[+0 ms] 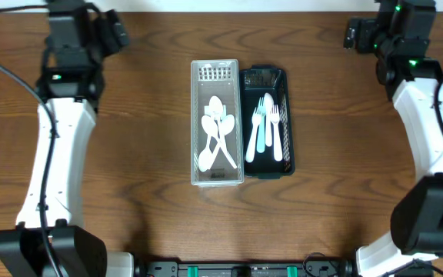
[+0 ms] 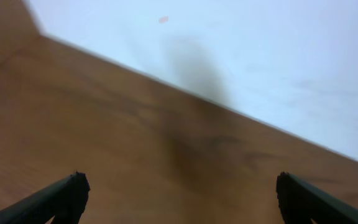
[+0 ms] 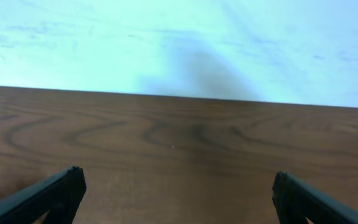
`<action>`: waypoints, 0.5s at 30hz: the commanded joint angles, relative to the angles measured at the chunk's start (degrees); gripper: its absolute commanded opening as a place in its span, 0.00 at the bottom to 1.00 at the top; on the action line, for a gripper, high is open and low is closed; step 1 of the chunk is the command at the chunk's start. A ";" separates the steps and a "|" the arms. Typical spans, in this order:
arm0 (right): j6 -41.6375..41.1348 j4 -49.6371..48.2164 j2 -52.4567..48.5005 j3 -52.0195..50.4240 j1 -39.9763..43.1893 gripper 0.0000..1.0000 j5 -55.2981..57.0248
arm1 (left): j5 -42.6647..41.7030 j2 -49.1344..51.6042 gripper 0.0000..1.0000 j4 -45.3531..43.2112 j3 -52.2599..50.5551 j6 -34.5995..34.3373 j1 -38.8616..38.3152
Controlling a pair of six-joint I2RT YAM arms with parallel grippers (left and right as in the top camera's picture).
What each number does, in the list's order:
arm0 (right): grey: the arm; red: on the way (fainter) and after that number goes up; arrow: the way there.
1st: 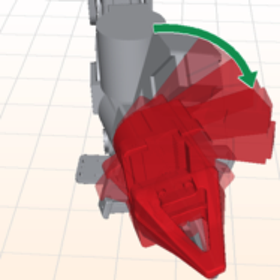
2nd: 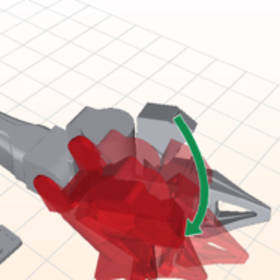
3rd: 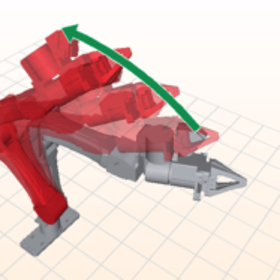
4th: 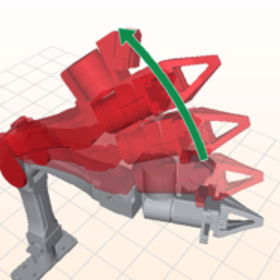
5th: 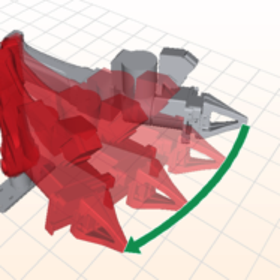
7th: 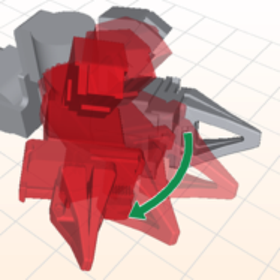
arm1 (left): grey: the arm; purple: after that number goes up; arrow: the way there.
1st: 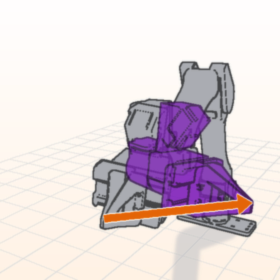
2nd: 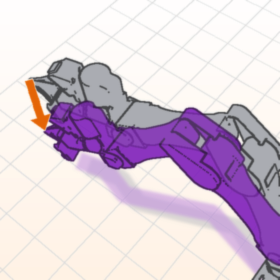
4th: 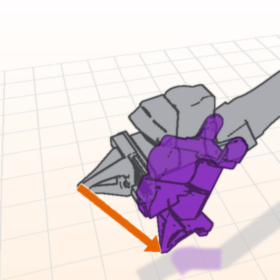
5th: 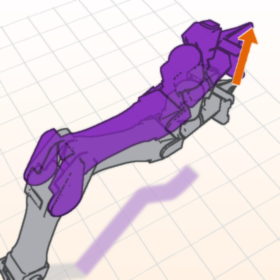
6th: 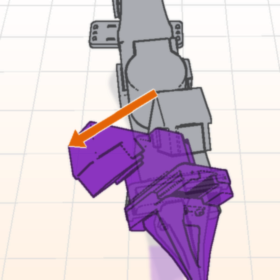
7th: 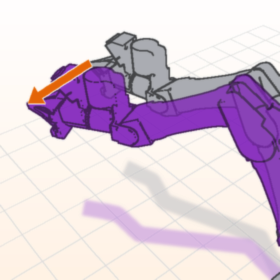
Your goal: Pack container
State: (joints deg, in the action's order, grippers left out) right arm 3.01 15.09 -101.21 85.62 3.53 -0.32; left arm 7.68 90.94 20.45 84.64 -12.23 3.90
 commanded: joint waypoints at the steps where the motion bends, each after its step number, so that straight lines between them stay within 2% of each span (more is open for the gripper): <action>1: 0.52 2.32 1.14 0.02 0.63 0.99 -0.37 | 0.33 -0.55 0.98 0.22 -0.85 4.90 1.22; 7: 0.72 2.54 6.93 -2.75 3.48 0.99 -0.37 | 0.33 -5.81 0.98 0.22 -6.12 5.40 1.18; 12: 0.68 -0.11 14.51 -10.84 5.33 0.99 -0.39 | 0.35 -15.74 0.98 -3.43 -18.08 5.38 1.11; 15: -0.37 -2.38 18.69 -18.21 5.81 0.99 -0.39 | 0.33 -24.98 0.98 -7.41 -27.96 5.33 0.98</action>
State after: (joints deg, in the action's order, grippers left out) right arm 3.18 13.65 -85.76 73.17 8.95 -0.45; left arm 7.68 73.36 14.98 63.26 -7.62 5.04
